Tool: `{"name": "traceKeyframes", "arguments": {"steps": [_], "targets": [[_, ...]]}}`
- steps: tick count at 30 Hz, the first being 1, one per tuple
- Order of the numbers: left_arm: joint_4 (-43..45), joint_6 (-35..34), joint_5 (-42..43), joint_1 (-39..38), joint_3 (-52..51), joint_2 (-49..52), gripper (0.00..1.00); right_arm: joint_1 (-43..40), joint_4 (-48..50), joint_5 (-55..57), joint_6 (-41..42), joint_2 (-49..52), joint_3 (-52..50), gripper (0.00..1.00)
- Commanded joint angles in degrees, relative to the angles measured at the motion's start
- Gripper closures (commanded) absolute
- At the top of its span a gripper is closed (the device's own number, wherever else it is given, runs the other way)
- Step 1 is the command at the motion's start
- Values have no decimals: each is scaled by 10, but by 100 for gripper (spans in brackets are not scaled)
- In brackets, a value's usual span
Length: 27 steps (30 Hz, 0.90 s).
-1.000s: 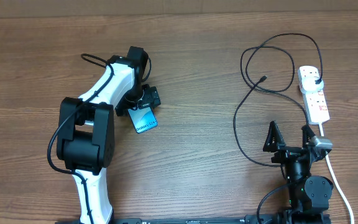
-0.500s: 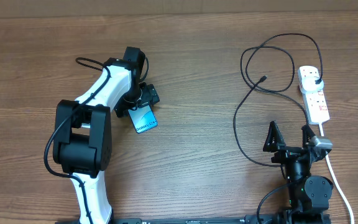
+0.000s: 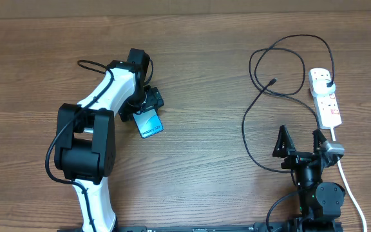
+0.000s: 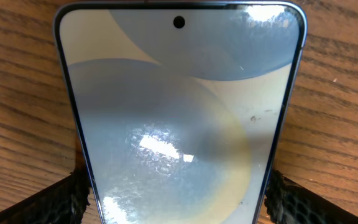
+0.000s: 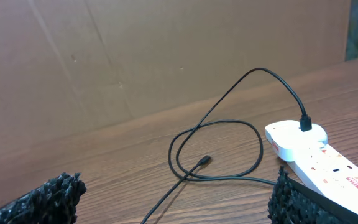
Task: Plug charger to phone and switch on socket
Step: 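Close the left gripper on the phone's bottom edge, then lift the phone upright with the left gripper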
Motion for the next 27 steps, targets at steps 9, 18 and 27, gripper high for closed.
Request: {"name": "traceKeyframes", "arguments": {"steps": [9, 18, 27], "targets": [[6, -4, 28, 1, -54, 50, 5, -2, 3, -1, -4, -3, -6, 0], [9, 3, 28, -1, -59, 50, 4, -2, 3, -1, -4, -3, -6, 0], [5, 18, 28, -2, -59, 50, 4, -2, 3, -1, -4, -3, -6, 0]]}}
